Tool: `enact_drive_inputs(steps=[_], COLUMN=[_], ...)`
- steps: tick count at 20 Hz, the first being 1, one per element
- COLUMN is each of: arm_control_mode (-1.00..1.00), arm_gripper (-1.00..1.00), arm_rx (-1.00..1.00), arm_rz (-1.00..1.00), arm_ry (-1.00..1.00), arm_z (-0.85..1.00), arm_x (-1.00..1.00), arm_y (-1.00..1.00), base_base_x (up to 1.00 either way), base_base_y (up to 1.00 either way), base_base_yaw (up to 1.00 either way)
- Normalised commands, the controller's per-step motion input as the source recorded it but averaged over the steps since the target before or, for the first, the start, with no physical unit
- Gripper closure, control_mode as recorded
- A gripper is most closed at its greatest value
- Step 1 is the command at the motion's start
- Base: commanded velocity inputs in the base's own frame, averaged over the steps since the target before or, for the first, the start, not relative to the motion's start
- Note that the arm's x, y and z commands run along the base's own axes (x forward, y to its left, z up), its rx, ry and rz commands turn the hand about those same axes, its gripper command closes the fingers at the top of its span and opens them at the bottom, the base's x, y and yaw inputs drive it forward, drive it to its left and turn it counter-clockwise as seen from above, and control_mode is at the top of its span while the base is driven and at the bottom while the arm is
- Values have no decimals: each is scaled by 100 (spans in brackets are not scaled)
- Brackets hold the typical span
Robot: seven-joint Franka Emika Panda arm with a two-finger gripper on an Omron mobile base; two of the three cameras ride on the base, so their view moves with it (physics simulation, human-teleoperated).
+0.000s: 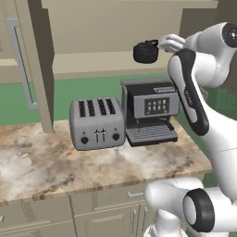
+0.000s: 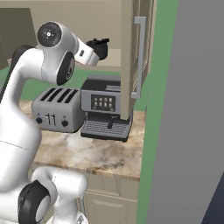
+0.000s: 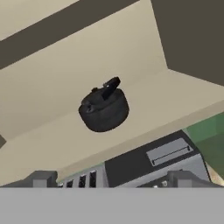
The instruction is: Open the cabinet, pick the kettle from the cabinet, and place it in the sink.
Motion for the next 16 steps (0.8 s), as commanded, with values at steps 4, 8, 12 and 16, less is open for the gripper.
enact_drive_inputs(steps=[4,8,12,16], arm_control_mode=[-100,-100,-100,-100], arm_gripper=[-100,-100,-100,-100], arm_rx=[0,0,1,5], arm_rz=[0,0,0,0], arm_ry=[30,12,-1,-14], arm_z=[0,0,-1,-7], arm_x=[9,9,3,8], arm_y=[2,-12,-6,-5], base_base_x=[0,0,0,0], base_base_y=[0,0,0,0], base_base_yaw=[0,0,0,0])
